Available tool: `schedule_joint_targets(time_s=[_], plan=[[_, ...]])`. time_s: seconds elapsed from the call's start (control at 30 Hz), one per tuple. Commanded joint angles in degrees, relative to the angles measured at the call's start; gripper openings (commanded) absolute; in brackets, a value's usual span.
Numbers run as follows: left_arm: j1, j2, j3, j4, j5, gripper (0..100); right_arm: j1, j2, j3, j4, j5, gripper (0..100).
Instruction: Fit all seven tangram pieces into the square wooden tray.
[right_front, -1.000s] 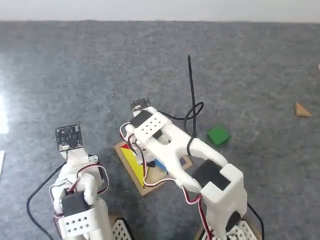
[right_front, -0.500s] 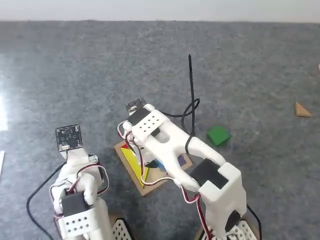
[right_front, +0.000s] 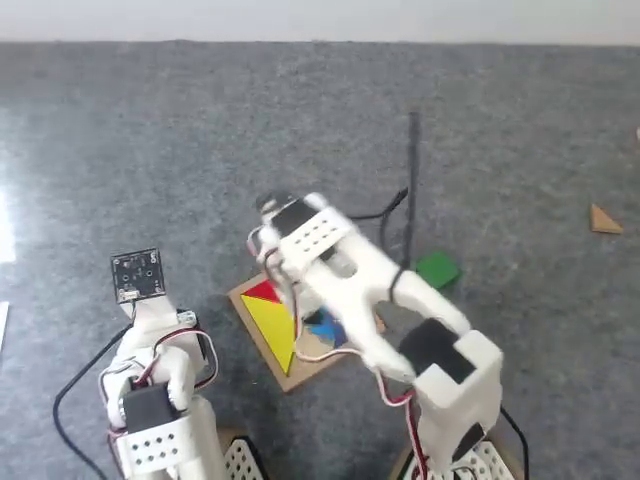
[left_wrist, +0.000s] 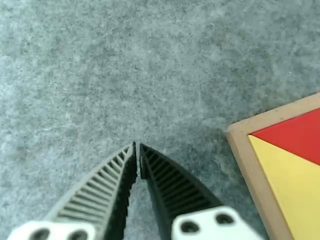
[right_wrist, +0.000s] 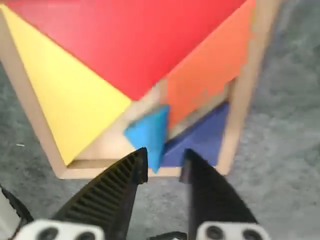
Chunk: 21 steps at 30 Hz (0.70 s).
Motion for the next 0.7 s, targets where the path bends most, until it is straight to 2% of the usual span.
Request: schedule_joint_targets(time_s=[0.0, 0.1, 0.2, 0.43, 0.67], plan=[[-0.18, -1.05, -0.40, 0.44, -0.26, 1, 2.59, -5.23, -0.70, 3.47, 4.57, 7.4], [-0.18, -1.05, -0.40, 0.44, -0.26, 1, 3.65, -5.49, 1.85, 2.77, 4.75, 6.5], [-0.18, -1.05, -0.40, 0.44, -0.26, 1, 3.65, -5.41, 4.92, -1.89, 4.92, 0.3], [-0.18, -1.05, -0.40, 0.44, -0.26, 1, 3.82, -5.85, 11.69, -6.90, 6.59, 0.6], [-0.18, -1.05, -0.40, 0.44, -0.26, 1, 9.45, -5.41, 13.36, -15.78, 7.21, 0.6]])
